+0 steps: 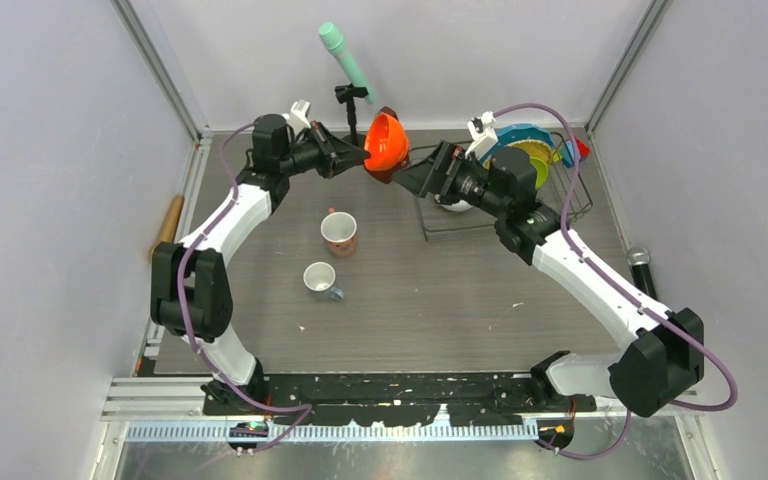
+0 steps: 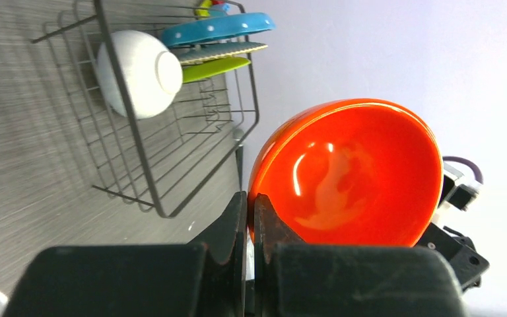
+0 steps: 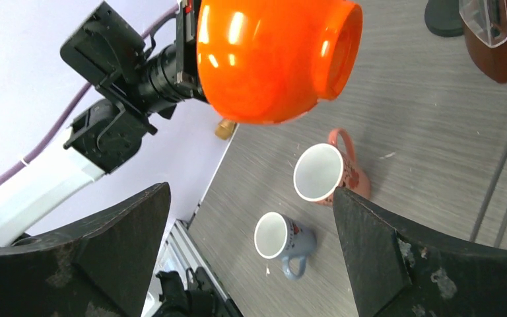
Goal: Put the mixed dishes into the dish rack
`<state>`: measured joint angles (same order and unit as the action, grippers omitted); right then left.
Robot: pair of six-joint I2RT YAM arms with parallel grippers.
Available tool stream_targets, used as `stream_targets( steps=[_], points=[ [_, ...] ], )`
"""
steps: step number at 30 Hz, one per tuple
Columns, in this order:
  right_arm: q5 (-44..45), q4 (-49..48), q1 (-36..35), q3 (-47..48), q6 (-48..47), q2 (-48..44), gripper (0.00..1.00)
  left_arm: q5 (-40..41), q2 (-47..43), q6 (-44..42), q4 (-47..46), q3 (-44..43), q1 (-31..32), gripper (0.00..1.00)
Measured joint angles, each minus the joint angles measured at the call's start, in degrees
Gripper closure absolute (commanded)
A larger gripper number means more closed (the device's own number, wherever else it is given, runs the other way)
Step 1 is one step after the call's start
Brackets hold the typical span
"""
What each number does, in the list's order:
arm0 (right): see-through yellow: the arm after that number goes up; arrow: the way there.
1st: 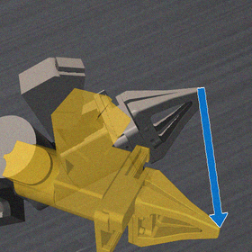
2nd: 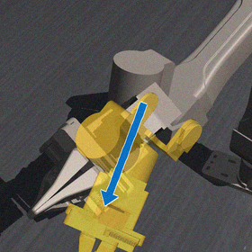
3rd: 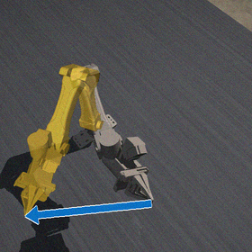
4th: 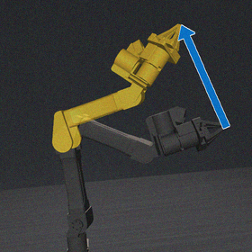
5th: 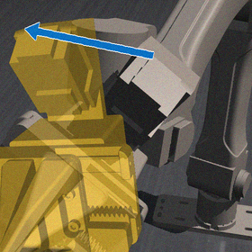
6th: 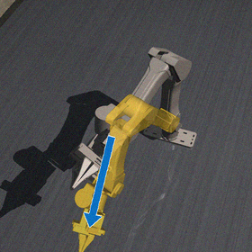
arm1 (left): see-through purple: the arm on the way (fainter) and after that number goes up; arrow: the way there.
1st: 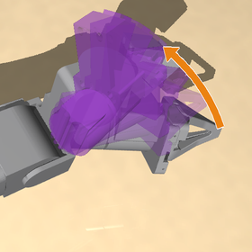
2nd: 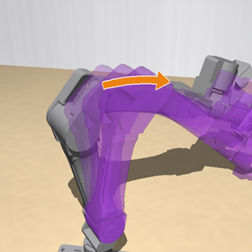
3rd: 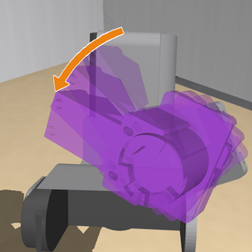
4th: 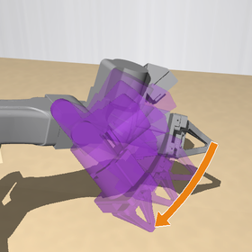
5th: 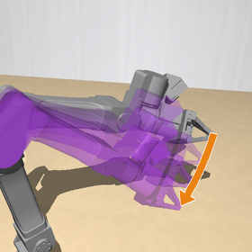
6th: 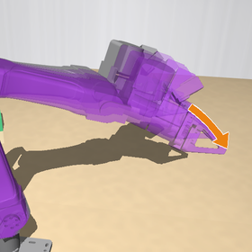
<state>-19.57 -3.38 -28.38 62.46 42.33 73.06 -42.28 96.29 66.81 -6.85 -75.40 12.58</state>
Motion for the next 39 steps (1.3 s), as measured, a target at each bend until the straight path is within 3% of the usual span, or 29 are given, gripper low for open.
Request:
stream_targets(
  steps=[11,34,36,39],
  points=[
    [3.2,-6.2,0.0,0.0,2.1,5.0,0.00,-2.5,0.1,3.5,-4.2,0.0,2.9,1.00],
    [4.7,-10.1,0.0,0.3,-0.2,3.9,0.01,-3.0,0.2,3.8,-6.1,1.4,3.5,1.00],
    [5.0,-9.9,0.0,0.5,-0.2,3.5,0.04,-3.0,0.2,3.9,-6.5,2.1,3.7,1.00],
    [5.6,-8.6,0.0,1.8,-0.2,3.5,0.16,-3.0,0.2,4.0,-6.6,3.3,4.2,1.00]
  ],
)
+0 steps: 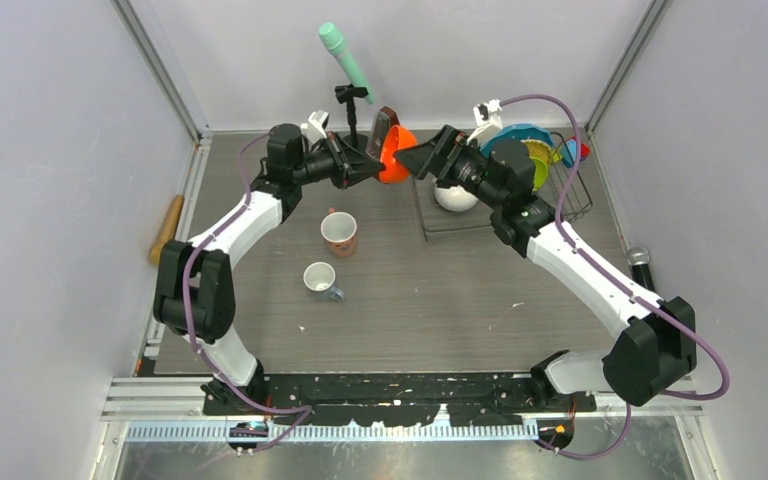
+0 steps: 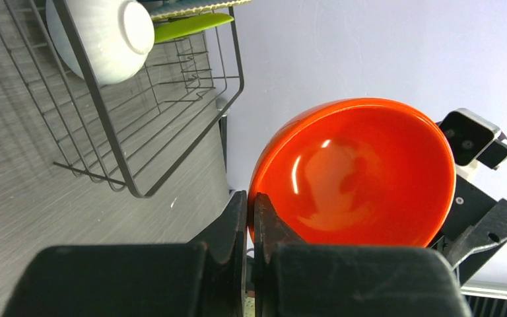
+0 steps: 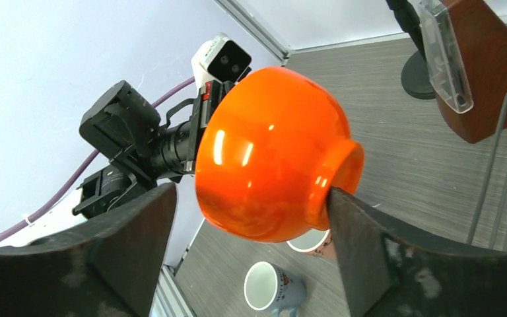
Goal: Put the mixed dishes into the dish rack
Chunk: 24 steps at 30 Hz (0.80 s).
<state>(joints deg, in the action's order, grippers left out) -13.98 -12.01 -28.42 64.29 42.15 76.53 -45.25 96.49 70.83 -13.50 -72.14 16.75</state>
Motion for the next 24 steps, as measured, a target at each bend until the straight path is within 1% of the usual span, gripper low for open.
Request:
stream_targets(
  steps=[1,2,4,5,7,8,9,12,13,16,18,19,21,24],
  points=[
    [0.2,0.5,0.0,0.4,0.0,0.0,0.20,0.0,-0.1,0.1,0.0,0.3,0.1,1.00],
    [0.4,1.1,0.0,0.7,0.0,0.0,0.28,0.1,-0.2,0.3,0.0,0.6,0.2,1.00],
    [0.6,1.7,0.1,0.9,0.0,0.0,0.36,0.2,-0.6,0.3,0.0,0.9,0.3,1.00],
    [0.5,1.9,0.2,0.9,0.2,0.0,0.37,0.6,-0.9,0.3,0.1,1.2,0.3,1.00],
    [0.4,1.9,0.3,0.9,0.5,-0.1,0.35,0.9,-1.2,0.2,0.2,1.4,0.2,1.00],
    [0.4,2.0,0.3,0.9,0.5,-0.2,0.28,1.1,-1.3,0.1,0.3,1.4,0.2,1.00],
    [0.4,2.3,0.3,0.9,0.5,-0.2,0.17,1.2,-1.4,-0.1,0.5,1.4,0.2,1.00],
    [0.3,3.7,0.3,1.3,0.5,-0.2,0.03,1.6,-1.7,-1.1,1.3,1.4,0.4,1.00],
    [0.1,4.2,0.2,1.3,0.5,-0.2,0.01,1.7,-1.9,-1.5,1.7,1.4,0.5,1.00],
    [-0.3,4.9,0.3,1.4,0.5,-0.2,0.00,1.8,-2.0,-2.6,2.3,1.4,1.2,1.00],
    [-0.5,5.2,0.3,1.5,0.5,-0.2,0.06,2.1,-2.0,-3.0,2.9,1.4,1.4,1.00],
    [-0.5,5.5,0.3,1.5,0.5,-0.2,0.14,2.3,-2.0,-3.6,3.3,1.4,1.4,1.00],
    [-0.5,6.5,0.3,1.7,0.5,-0.2,0.21,2.6,-2.1,-4.4,4.4,1.3,1.5,1.00],
    [-0.2,8.1,0.4,1.9,0.5,-0.2,0.22,3.7,-2.9,-6.1,6.5,1.2,1.9,1.00]
  ],
)
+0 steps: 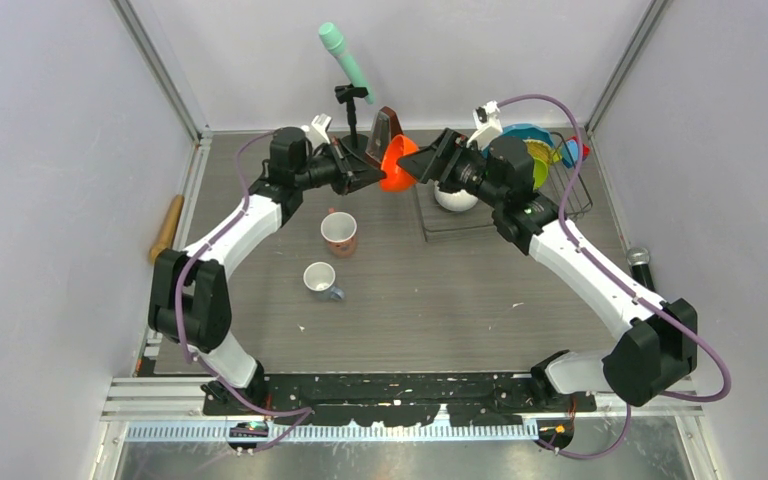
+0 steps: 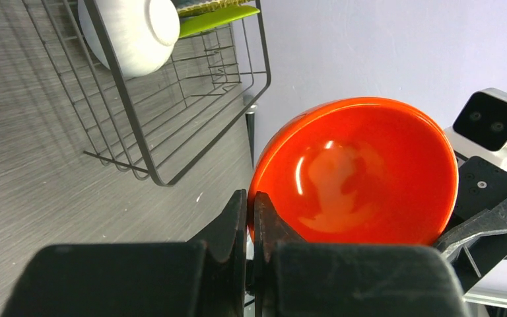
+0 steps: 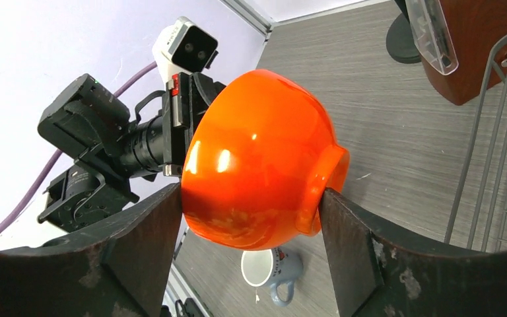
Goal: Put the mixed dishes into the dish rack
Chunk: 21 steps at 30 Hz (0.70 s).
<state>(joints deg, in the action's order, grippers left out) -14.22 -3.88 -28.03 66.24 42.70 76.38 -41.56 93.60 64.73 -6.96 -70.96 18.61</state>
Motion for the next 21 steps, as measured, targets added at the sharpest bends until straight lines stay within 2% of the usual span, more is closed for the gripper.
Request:
stream_targets(
  steps=[10,12,14,15,18,19,21],
  points=[
    [0.2,6.5,0.0,4.1,-0.5,1.7,0.18,3.2,-1.5,-4.4,3.3,-1.2,0.5,1.00],
    [0.2,7.5,0.0,4.5,-0.6,2.1,0.25,3.6,-1.6,-5.2,3.9,-1.2,0.5,1.00],
    [0.2,8.2,0.0,4.6,-0.6,2.4,0.42,3.8,-1.6,-5.3,4.3,-1.2,0.6,0.99],
    [0.2,8.3,0.0,4.6,-0.5,2.5,0.44,4.1,-1.6,-5.5,4.6,-1.2,0.6,0.96],
    [0.4,8.7,0.0,4.6,-0.2,2.5,0.61,4.3,-1.6,-5.4,4.8,-1.2,0.7,0.73],
    [0.5,8.7,0.0,4.6,-0.4,2.5,0.62,4.3,-1.6,-5.4,4.8,-1.2,0.7,0.66],
    [0.9,9.4,0.0,4.6,-0.6,2.5,0.70,4.3,-1.6,-5.5,4.7,-1.3,0.8,0.54]
  ],
)
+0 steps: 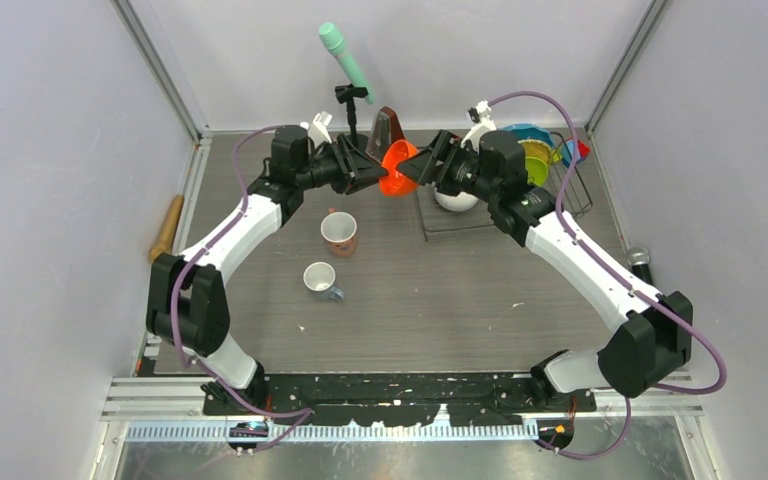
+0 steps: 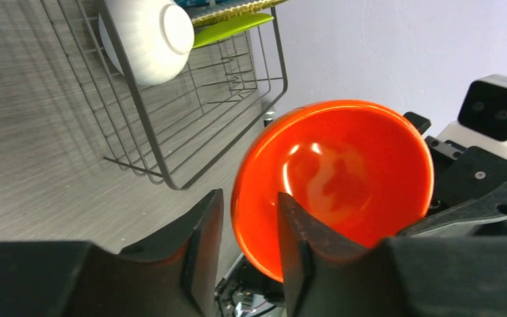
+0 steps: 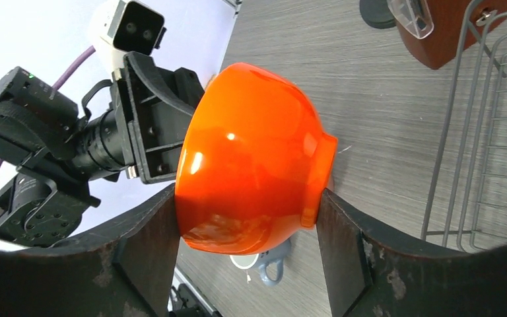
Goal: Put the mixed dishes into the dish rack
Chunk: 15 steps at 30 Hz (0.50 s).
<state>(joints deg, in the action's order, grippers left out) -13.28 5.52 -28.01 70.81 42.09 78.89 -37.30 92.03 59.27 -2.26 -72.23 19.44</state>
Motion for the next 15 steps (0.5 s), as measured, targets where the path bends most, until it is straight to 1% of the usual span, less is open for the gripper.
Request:
stream_targets(
  steps=[1,3,7,10,15],
  points=[
    [0.3,0.4,0.0,0.0,-0.2,0.0,0.75,0.0,0.0,0.2,0.0,0.0,0.1,0.49],
    [1.0,1.3,0.2,0.1,-1.0,0.0,0.76,0.2,0.0,0.1,0.1,-0.1,0.1,0.43],
    [3.8,6.7,1.6,2.1,-4.0,0.0,0.78,0.8,0.0,-0.3,0.9,-0.1,0.1,0.39],
    [9.0,12.6,2.5,5.7,-8.3,0.0,0.78,1.9,-0.3,-1.6,2.8,-0.1,0.1,0.35],
    [20.1,24.2,2.9,15.5,-16.7,2.8,0.77,5.1,-2.3,-6.0,9.2,-0.7,-0.1,0.19]
  ],
)
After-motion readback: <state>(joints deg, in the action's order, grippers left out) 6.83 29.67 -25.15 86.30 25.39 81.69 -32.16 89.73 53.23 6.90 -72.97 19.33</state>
